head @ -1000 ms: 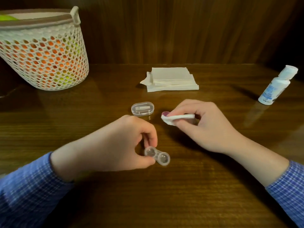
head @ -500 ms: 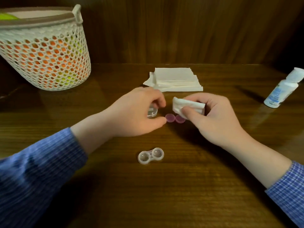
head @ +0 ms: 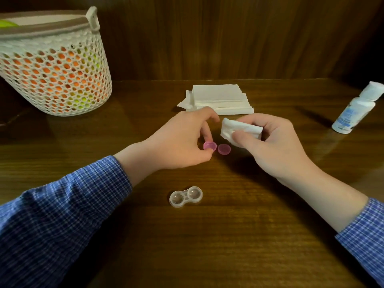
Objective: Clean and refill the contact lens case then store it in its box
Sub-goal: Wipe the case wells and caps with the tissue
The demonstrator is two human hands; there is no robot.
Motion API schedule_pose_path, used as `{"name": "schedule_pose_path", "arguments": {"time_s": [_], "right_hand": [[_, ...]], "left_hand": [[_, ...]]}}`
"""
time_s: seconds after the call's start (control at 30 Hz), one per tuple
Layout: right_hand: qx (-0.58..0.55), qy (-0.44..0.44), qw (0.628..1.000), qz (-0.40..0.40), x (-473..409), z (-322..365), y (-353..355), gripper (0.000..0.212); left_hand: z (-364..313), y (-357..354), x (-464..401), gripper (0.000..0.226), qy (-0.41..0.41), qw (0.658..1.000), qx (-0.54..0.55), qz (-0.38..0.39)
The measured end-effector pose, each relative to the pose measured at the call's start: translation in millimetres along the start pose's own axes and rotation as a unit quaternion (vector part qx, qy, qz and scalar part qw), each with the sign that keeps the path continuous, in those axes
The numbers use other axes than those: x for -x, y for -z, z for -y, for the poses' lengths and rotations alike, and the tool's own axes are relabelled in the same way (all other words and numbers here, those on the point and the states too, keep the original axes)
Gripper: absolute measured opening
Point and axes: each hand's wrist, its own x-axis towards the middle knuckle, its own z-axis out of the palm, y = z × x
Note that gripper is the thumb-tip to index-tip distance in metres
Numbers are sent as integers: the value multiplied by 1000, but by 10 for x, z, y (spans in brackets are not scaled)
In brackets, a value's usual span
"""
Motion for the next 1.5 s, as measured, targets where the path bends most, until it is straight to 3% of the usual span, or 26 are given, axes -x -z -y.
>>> {"name": "schedule_pose_path", "arguments": {"time_s": [0.2, 0.27, 0.4, 0.5, 0.8, 1.03, 1.17, 1.27, 1.4, 1.5], "right_hand": [[46, 178, 981, 68, 128, 47, -57, 21], [65, 199, 975, 74, 147, 55, -63, 24], [53, 203, 973, 97, 168, 74, -21, 27], [15, 157, 982, 98, 160, 99, -1, 28], [-10, 138, 989, 57, 183, 133, -63, 24], [43, 203, 978, 33, 205, 135, -48, 21], [116, 287, 950, 40, 180, 103, 15, 18], [156, 306, 937, 55, 186, 68, 36, 19], [159, 288, 944, 32, 207, 75, 14, 19], [112, 217, 970, 17, 253, 171, -30, 20]], "left_hand": [[-156, -7, 315, 66, 22, 973, 215, -75], [-188, -25, 361, 66, 38, 963, 253, -87], [-215, -50, 383, 63, 71, 929, 350, -99], [-226, -63, 382, 60, 81, 903, 405, -118], [-211, -198, 366, 48, 125, 804, 568, -120], [-148, -188, 362, 38, 107, 814, 564, -96], [-123, -117, 349, 27, 90, 789, 608, -3], [-120, -98, 327, 28, 109, 792, 599, 40], [-130, -116, 333, 29, 104, 778, 619, 28], [-163, -153, 353, 26, 90, 785, 611, -47]]}}
